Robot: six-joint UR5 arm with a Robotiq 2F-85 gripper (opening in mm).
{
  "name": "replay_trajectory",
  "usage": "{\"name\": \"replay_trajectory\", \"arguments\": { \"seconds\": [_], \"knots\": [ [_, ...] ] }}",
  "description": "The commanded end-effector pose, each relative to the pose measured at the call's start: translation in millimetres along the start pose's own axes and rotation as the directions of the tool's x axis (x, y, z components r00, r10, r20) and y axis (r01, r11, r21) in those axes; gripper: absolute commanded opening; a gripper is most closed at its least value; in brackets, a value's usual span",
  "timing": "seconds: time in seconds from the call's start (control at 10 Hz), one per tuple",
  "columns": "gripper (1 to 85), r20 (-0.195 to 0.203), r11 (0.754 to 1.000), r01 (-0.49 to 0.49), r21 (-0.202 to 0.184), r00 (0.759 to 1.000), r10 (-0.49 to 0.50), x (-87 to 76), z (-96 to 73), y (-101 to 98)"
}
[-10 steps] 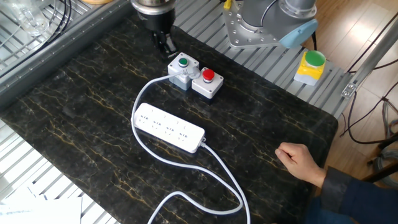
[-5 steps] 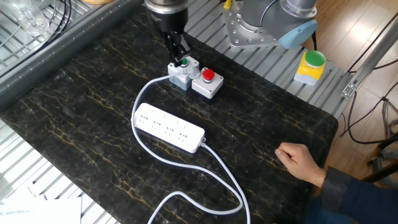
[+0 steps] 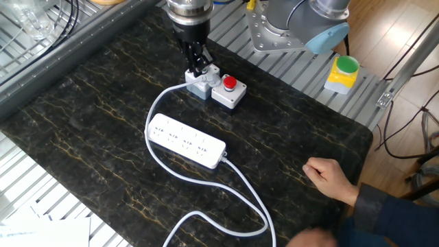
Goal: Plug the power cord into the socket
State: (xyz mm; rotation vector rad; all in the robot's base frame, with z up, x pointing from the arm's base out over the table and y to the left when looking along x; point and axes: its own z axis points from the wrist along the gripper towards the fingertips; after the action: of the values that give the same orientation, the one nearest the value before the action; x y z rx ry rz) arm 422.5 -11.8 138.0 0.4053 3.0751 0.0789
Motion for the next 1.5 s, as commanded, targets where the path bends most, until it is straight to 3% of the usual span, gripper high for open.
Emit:
{"name": "replay_trajectory", "arguments": {
  "seconds": [0.0, 0.2, 0.4, 0.6, 0.8, 0.9, 1.0, 1.2, 1.3, 1.4],
  "knots": [
    [20.3, -0.01, 1.0, -0.029, 0.003, 1.0, 0.029, 3.8, 8.9, -2.8],
    [18.7, -0.05, 0.995, -0.073, 0.073, 0.996, 0.077, 15.6, 7.9, -20.0],
    [19.0, -0.104, 0.979, -0.178, 0.099, 0.977, 0.188, 32.4, 6.2, -22.4],
    [2.7, -0.114, 0.966, -0.235, 0.106, 0.962, 0.247, 36.6, 5.7, -21.5],
    [1.7, -0.09, 0.962, -0.267, 0.063, 0.958, 0.272, 28.1, 7.3, -11.5],
    [7.0, -0.072, 0.964, -0.262, 0.052, 0.961, 0.266, 22.8, 7.9, -10.1],
    [21.0, -0.051, 0.969, -0.244, 0.038, 0.968, 0.246, 16.3, 8.4, -8.4],
    [43.0, -0.073, 0.979, -0.203, 0.008, 0.976, 0.203, 23.9, 11.3, 9.9],
    [49.3, -0.086, 0.98, -0.198, 0.011, 0.976, 0.199, 27.5, 13.0, 12.5],
    [49.3, -0.1, 0.979, -0.206, 0.007, 0.974, 0.206, 31.5, 14.0, 16.6]
  ]
}}
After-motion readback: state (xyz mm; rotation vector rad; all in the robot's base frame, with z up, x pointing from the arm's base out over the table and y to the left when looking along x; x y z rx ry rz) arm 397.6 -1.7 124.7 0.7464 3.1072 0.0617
